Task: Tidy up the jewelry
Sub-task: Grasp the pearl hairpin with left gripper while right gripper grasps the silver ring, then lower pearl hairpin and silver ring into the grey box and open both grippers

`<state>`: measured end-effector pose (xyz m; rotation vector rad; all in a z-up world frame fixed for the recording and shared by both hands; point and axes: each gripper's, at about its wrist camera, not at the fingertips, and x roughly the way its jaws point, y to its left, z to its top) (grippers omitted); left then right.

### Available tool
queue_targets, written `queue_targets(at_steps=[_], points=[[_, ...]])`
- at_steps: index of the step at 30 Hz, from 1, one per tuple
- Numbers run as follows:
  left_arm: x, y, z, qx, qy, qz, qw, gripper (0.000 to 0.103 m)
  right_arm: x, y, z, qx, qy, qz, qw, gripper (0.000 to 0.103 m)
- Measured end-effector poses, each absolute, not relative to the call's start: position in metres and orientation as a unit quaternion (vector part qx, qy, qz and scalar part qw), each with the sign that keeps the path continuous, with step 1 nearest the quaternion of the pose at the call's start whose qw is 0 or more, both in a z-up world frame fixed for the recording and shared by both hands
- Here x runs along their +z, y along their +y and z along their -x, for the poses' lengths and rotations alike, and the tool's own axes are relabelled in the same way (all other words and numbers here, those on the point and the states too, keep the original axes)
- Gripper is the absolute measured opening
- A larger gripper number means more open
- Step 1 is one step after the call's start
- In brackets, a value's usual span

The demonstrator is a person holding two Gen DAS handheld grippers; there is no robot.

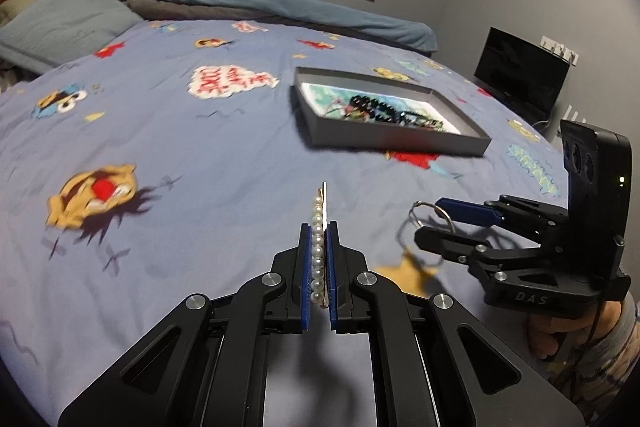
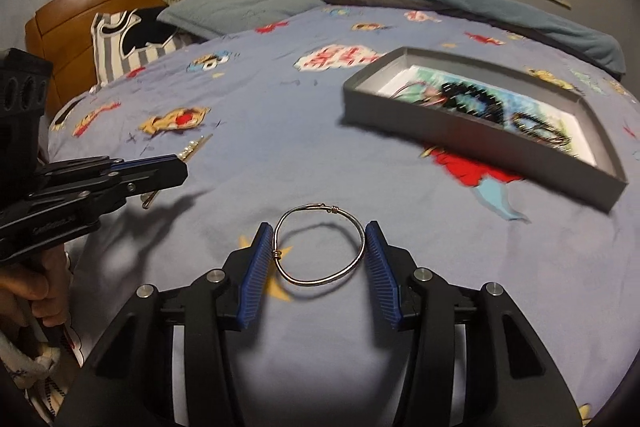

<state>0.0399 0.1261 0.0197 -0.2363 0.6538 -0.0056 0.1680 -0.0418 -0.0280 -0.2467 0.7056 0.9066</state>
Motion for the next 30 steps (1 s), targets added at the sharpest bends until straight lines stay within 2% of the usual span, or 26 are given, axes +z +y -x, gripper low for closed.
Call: queue_targets(at_steps=[19, 30], points=[[0.049, 0.098, -0.159, -0.049, 0.315, 0.081, 0.944, 0.007, 0.022, -0.126, -0.286, 0.347, 0.303, 0.054, 0.886, 0.047], [0.042, 0.111, -0.236, -0.043, 0.340, 0.078, 0.936, 0.007, 0.014, -0.124, -0.367, 0.324, 0.327, 0.034, 0.887, 0.047]])
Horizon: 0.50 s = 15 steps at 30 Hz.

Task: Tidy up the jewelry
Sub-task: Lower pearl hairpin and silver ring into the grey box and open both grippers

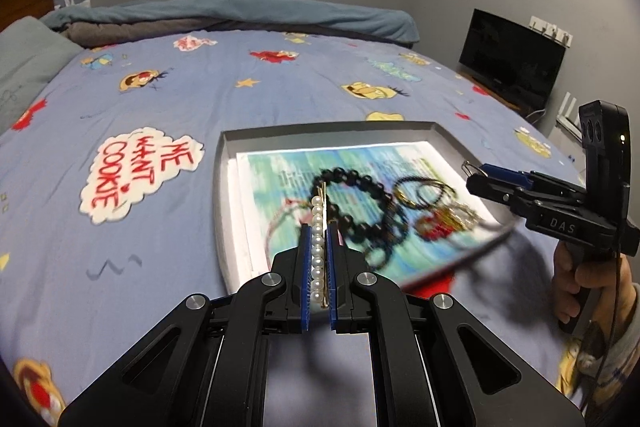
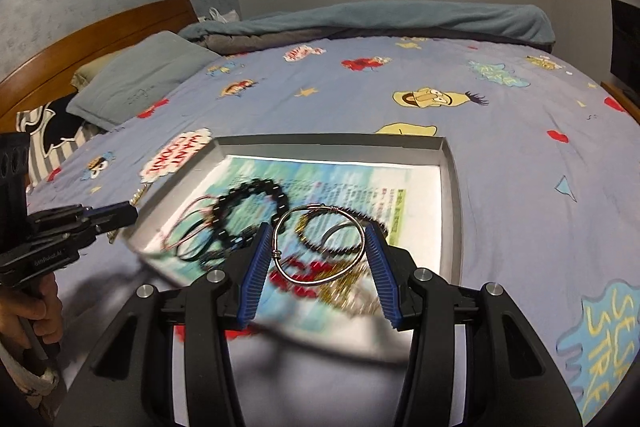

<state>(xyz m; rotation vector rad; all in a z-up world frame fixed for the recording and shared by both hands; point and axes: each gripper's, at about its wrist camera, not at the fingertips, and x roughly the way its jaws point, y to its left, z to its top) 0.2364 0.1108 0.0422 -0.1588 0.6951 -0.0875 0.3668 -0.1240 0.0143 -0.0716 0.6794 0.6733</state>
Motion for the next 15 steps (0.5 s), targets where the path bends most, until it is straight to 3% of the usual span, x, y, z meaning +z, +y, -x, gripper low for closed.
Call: queue_targets(at_steps=[15], points=[[0.019, 0.135, -0.315, -0.035, 0.393, 0.082, 0.915, 0.007, -0.002, -0.098, -0.431, 0.301, 0.378, 0.060, 0.874, 0.047]])
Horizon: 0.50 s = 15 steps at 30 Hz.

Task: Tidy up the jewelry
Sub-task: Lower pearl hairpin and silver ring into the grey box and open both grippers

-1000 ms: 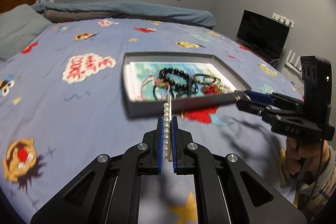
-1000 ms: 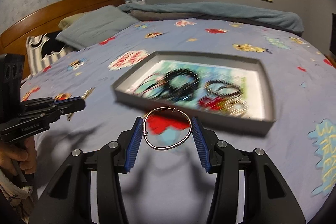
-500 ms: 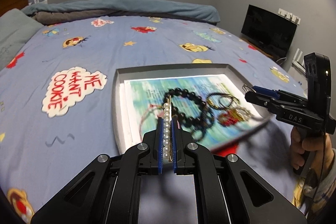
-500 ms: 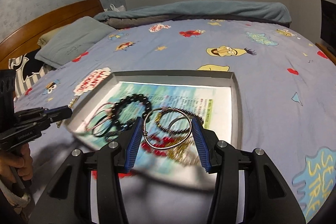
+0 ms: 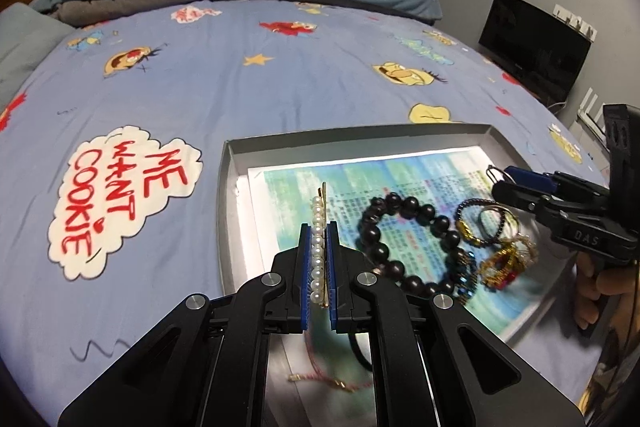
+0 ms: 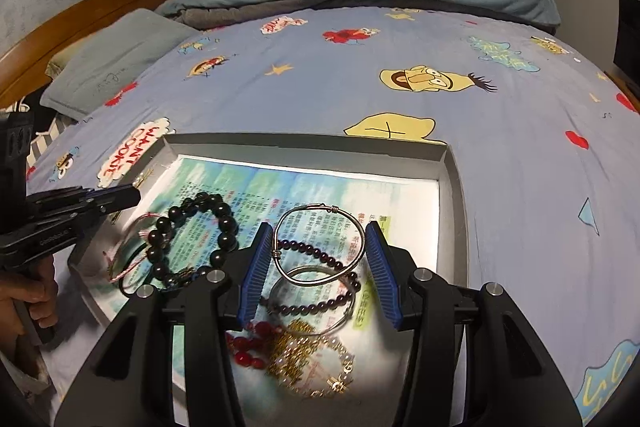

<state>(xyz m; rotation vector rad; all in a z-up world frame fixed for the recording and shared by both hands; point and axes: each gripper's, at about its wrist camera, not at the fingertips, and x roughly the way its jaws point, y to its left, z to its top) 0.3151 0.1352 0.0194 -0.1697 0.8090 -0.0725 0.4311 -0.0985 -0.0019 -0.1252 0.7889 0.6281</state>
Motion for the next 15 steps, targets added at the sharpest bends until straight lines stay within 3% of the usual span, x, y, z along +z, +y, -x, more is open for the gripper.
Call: queue_targets(at_steps=[6, 13, 15], points=[[0.011, 0.140, -0.325, -0.039, 0.406, 0.096, 0.908, 0.008, -0.008, -0.093, -0.440, 0.279, 0.402, 0.078, 0.869, 0.048], [0.015, 0.138, -0.319, -0.036, 0.398, 0.092, 0.912, 0.037, -0.009, -0.094, -0.441, 0.274, 0.407, 0.076, 0.868, 0.048], [0.020, 0.136, -0.314, -0.039, 0.391, 0.093, 0.915, 0.040, -0.007, -0.094, -0.440, 0.274, 0.405, 0.075, 0.869, 0.049]])
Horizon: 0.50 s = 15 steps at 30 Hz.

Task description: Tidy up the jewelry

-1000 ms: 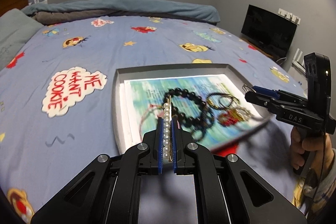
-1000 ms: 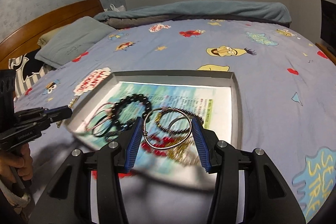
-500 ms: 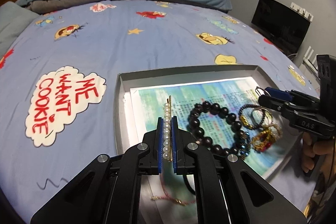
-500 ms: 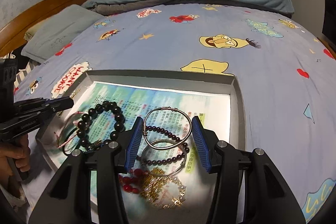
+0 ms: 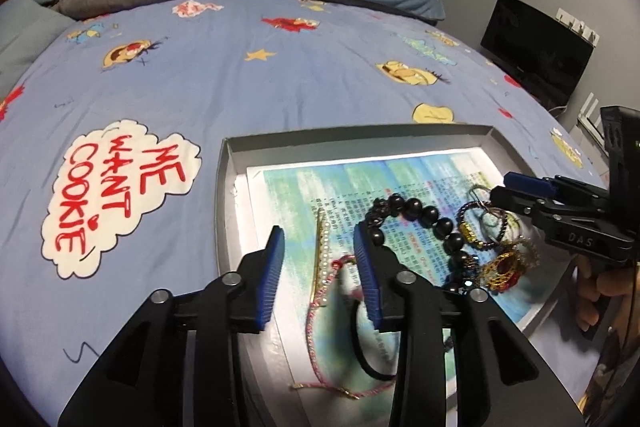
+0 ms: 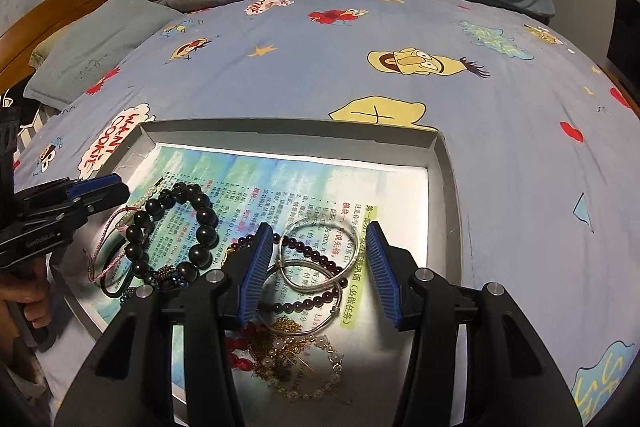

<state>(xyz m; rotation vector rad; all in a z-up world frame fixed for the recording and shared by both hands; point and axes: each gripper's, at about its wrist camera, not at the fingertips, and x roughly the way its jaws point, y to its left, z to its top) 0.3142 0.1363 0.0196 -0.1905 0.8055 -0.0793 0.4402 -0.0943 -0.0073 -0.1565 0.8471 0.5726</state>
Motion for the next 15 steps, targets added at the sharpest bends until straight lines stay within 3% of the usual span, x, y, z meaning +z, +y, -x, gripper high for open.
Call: queue_targets(at_steps=[2, 4, 7, 13, 15], points=[[0.026, 0.134, -0.307, -0.042, 0.382, 0.092, 0.919, 0.048, -0.004, -0.097, -0.439, 0.275, 0.400, 0.069, 0.872, 0.049], [0.033, 0.131, -0.298, -0.047, 0.368, 0.090, 0.924, 0.066, 0.000, -0.100, -0.435, 0.275, 0.395, 0.062, 0.874, 0.049], [0.043, 0.122, -0.281, -0.051, 0.348, 0.075, 0.933, 0.079, 0.009, -0.109, -0.421, 0.281, 0.376, 0.049, 0.882, 0.056], [0.049, 0.109, -0.248, -0.054, 0.327, 0.076, 0.940, 0.085, 0.020, -0.125, -0.389, 0.290, 0.347, 0.034, 0.891, 0.057], [0.049, 0.105, -0.237, -0.054, 0.319, 0.075, 0.943, 0.088, 0.024, -0.130, -0.374, 0.293, 0.332, 0.030, 0.896, 0.063]])
